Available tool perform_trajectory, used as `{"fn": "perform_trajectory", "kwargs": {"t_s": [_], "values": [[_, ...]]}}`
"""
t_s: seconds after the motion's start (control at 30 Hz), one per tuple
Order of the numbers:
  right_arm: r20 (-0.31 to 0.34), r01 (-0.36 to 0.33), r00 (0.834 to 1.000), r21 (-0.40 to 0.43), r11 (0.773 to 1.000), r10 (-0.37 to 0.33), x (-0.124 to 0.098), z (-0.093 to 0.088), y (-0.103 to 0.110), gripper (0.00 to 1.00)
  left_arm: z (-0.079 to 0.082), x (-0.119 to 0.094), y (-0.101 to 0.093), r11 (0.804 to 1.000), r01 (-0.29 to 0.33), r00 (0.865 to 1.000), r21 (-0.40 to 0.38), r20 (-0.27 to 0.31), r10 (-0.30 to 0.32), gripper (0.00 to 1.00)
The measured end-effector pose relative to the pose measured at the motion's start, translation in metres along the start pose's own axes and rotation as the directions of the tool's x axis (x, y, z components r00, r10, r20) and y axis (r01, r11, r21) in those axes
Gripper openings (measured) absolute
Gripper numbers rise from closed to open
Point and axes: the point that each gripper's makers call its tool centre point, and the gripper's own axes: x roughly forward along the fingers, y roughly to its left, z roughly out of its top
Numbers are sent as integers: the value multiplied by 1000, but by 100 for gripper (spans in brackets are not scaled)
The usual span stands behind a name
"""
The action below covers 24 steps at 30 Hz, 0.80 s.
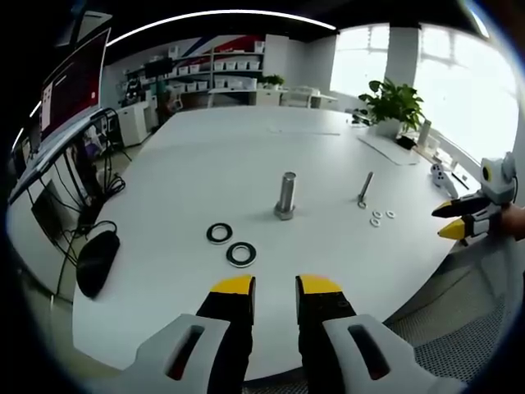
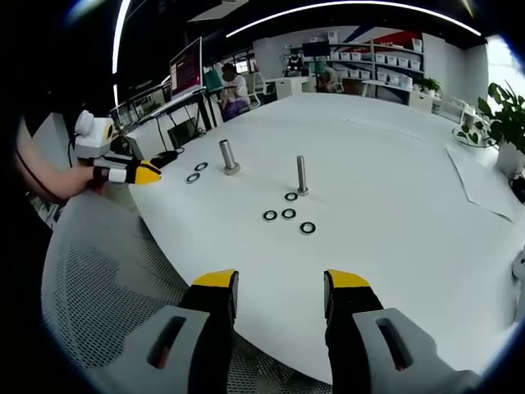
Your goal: Place the washer onto the threaded stud by aligning its center hole with the stud, sliding it down to the base, and recovering from edge contact or off-axis alignment until the washer reaches the visible bottom stop.
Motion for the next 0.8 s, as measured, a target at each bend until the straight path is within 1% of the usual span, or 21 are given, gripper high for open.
{"fn": "perform_trajectory", "kwargs": {"t_s": [0.17, 0.43, 0.5, 0.57, 0.67, 0.8], "values": [[8, 6, 1000, 9, 1000, -6, 0, 1, -2, 45, 0, 0, 1, 1000, -2, 1000, -4, -2, 2, 17], [3, 4, 1000, 10, 1000, -4, -1, 0, -2, 45, -1, 1, 1, 1000, -4, 1000, -1, -1, 4, 16], [4, 5, 1000, 9, 1000, -5, -1, 0, -2, 45, -4, 2, 0, 1000, 5, 1000, -16, -20, -5, 16], [6, 4, 1000, 9, 1000, -4, -1, 0, -2, 45, -6, 3, -1, 1000, 6, 1000, -1, -28, -6, 16], [3, 6, 1000, 12, 1000, -6, -1, 0, -2, 45, -3, 2, 0, 1000, 5, 1000, -8, -16, -5, 16], [4, 3, 1000, 6, 1000, -3, -1, 0, -2, 45, -3, 2, 0, 1000, 2, 1000, -11, -17, -3, 16]]}}
